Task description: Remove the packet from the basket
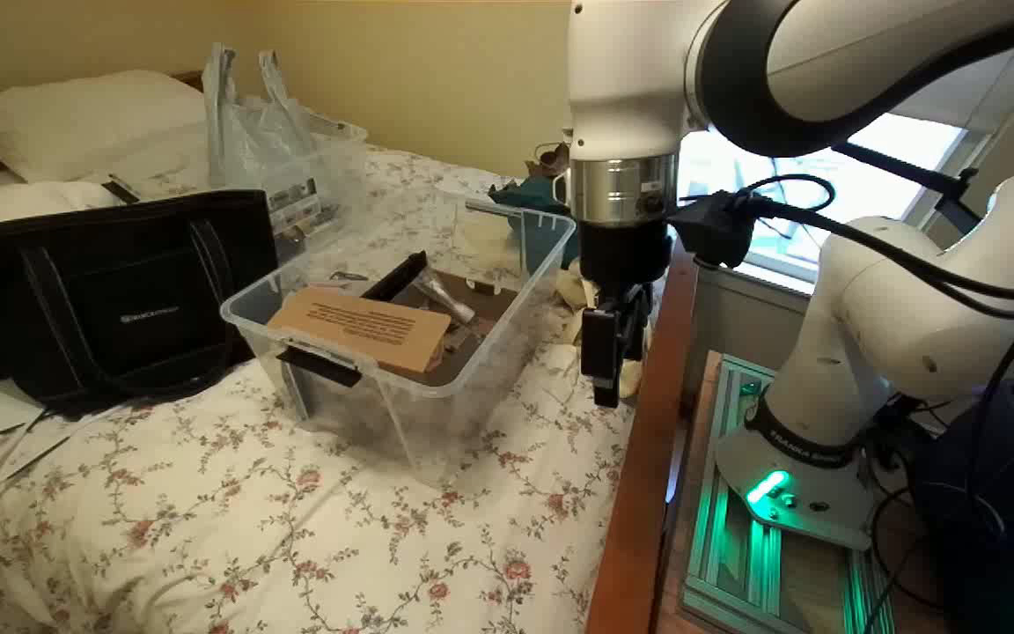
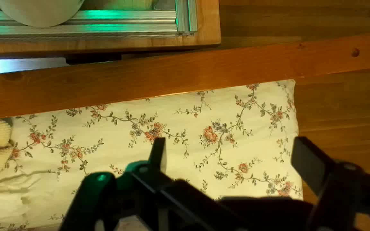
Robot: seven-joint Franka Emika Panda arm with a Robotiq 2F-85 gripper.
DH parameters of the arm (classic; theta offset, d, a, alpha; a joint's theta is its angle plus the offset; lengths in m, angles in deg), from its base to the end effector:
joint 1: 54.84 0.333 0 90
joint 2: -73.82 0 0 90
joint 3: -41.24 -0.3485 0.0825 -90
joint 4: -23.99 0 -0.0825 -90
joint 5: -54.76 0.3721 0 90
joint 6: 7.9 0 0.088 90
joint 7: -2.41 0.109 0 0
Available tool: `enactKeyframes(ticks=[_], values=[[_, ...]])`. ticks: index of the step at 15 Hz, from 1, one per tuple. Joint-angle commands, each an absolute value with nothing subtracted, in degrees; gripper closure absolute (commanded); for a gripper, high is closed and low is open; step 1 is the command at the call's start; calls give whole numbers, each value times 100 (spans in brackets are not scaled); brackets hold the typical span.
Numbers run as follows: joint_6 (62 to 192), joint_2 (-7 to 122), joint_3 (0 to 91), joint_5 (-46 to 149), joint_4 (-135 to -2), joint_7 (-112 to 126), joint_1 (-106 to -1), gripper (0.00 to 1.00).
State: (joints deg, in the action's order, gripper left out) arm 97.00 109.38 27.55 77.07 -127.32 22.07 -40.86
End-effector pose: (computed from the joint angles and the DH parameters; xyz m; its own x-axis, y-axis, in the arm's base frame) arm 0.2563 0.1734 0.4495 0.9644 -0.0364 -0.2617 -0.0722 -0.9891 -0.1285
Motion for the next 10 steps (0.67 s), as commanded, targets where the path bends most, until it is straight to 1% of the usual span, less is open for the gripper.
enactKeyframes(ticks=[1,3,6,10], values=[[9667,10948,2698,7734,-12718,2178,-4156,0],[9667,10948,2698,7734,-12719,2178,-4157,0],[9644,10521,2863,7862,-12348,2744,-4547,0],[10358,9786,2858,7757,-11756,3398,-5096,0]])
